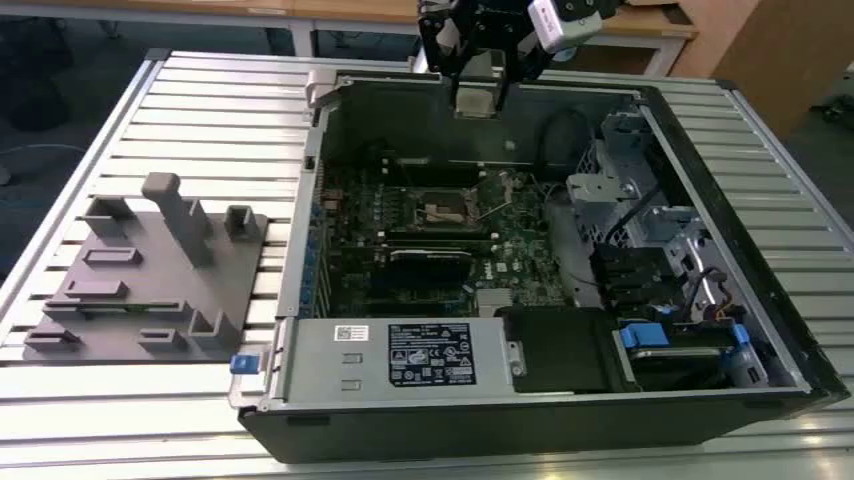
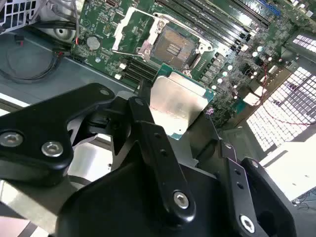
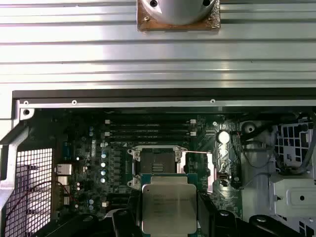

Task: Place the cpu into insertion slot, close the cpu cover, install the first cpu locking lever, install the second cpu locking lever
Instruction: 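Place the cpu into insertion slot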

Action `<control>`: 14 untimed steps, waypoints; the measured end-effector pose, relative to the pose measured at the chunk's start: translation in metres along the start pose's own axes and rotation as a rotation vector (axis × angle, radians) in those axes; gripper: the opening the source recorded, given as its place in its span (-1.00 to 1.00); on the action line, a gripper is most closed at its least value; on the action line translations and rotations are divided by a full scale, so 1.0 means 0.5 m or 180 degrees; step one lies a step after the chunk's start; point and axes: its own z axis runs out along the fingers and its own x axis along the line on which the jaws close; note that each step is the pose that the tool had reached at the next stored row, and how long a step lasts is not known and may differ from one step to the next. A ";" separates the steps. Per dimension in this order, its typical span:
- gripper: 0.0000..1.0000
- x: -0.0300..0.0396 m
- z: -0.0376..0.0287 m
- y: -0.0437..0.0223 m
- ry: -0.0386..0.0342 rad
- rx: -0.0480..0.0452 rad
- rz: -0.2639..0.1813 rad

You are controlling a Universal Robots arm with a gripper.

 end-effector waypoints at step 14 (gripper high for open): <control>0.08 0.000 0.005 0.000 0.0000 0.0000 0.0000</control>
